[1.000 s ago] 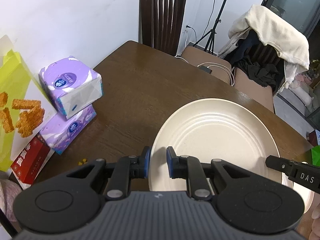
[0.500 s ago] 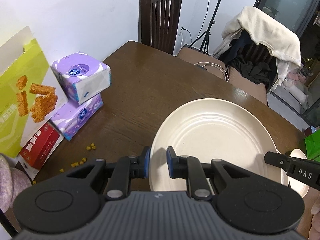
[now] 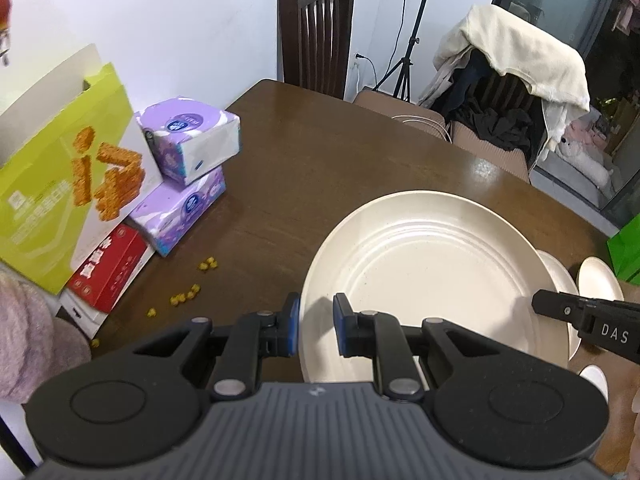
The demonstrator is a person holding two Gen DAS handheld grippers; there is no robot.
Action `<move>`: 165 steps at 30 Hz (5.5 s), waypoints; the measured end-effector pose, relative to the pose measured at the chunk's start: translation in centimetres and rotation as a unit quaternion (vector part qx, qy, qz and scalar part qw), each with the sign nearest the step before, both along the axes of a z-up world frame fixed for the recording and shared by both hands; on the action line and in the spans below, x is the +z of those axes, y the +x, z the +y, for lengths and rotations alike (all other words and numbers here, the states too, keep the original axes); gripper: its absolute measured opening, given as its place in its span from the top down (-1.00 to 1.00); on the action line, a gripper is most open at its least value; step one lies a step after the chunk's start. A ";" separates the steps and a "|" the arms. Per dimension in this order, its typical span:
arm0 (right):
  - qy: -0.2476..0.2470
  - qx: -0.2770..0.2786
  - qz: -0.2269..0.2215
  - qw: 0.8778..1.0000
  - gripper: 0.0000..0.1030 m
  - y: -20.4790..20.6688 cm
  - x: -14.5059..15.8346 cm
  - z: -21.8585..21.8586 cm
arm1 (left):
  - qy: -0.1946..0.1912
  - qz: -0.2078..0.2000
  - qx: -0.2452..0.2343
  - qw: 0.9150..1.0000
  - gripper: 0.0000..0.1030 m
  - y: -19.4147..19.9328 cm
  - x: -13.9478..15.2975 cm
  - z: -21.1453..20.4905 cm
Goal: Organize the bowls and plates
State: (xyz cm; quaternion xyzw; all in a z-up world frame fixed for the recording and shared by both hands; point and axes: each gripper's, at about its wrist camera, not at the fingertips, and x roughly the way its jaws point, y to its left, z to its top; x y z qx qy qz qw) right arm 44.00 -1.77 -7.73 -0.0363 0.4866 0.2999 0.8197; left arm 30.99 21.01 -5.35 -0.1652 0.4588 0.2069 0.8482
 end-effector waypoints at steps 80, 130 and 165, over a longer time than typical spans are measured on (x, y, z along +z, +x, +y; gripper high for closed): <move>-0.042 0.063 -0.018 0.997 0.84 -21.1 -8.0 1.2 | 0.012 0.066 -0.043 0.997 0.65 -18.7 -9.4 1.4; -0.073 0.045 0.047 0.995 0.62 -19.7 -13.8 1.3 | -0.025 0.107 -0.046 0.993 0.14 -17.3 -15.0 0.8; -0.046 -0.134 0.000 0.990 -1.00 -21.2 -5.5 -14.8 | 0.009 -0.024 -0.166 0.986 -1.00 -15.8 -5.6 -9.4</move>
